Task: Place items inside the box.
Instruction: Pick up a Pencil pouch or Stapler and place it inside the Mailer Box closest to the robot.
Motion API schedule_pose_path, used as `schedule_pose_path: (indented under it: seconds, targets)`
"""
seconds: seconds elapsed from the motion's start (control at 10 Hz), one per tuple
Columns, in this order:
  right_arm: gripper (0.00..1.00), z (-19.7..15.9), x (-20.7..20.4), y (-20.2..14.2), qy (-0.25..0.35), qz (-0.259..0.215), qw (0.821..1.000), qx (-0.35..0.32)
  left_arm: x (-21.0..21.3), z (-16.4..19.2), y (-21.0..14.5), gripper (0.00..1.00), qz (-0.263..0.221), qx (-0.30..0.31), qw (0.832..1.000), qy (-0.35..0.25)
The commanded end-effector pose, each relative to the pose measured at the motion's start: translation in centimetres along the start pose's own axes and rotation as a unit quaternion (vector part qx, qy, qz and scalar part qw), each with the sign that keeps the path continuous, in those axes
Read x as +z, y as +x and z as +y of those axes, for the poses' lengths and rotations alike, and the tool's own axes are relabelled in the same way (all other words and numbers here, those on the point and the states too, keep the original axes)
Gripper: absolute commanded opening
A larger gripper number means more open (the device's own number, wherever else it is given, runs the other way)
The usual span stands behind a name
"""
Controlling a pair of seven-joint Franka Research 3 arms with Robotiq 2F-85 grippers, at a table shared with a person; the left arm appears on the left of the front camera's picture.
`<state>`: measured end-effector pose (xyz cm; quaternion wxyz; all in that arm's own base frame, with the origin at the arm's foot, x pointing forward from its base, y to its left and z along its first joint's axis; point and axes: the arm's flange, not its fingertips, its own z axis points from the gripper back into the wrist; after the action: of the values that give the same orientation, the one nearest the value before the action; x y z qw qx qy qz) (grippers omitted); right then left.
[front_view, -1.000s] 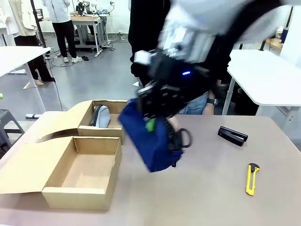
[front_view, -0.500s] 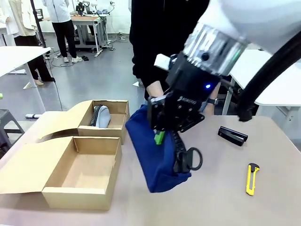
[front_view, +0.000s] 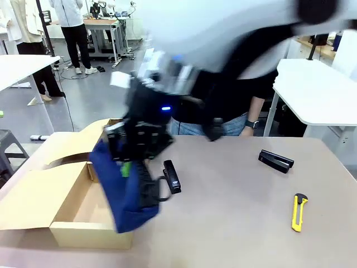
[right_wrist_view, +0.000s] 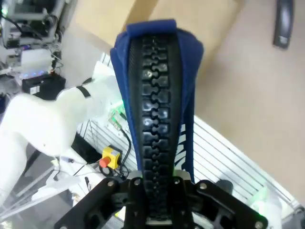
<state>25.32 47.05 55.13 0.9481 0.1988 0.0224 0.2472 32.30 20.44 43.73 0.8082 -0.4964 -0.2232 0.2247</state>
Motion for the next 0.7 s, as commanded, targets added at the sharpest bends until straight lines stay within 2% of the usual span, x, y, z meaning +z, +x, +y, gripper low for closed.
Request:
schedule_pose_path:
  seconds: [0.0,0.1,0.2,0.3,0.4,0.5,0.6]
  targets:
    - [0.07,5.1,-3.4,7.2,-0.076,0.005,0.997,-0.033,0.1,0.1,-0.1,1.0,0.0,-0.01,1.0,-0.009]
    - [0.07,6.8,-5.4,9.2,-0.125,-0.013,0.991,-0.055,0.1,0.1,-0.1,1.0,0.0,-0.01,1.0,-0.009]
    - [0.07,6.6,-7.4,11.1,-0.168,-0.012,0.983,-0.075,0.1,0.1,-0.1,1.0,0.0,-0.01,1.0,-0.009]
    - [0.07,5.2,-6.3,9.7,-0.067,0.093,0.992,0.059,0.1,0.1,-0.1,1.0,0.0,-0.01,1.0,-0.009]
    - [0.07,3.3,-7.2,7.3,-0.104,-0.015,0.994,-0.035,0.1,0.1,-0.1,1.0,0.0,-0.01,1.0,-0.009]
    - [0.07,3.7,-9.1,8.5,-0.11,0.014,0.994,-0.013,0.1,0.1,-0.1,1.0,0.0,-0.01,1.0,-0.009]
    - [0.07,3.1,-8.0,8.0,-0.088,-0.045,0.984,-0.148,0.1,0.1,-0.1,1.0,0.0,-0.01,1.0,-0.009]
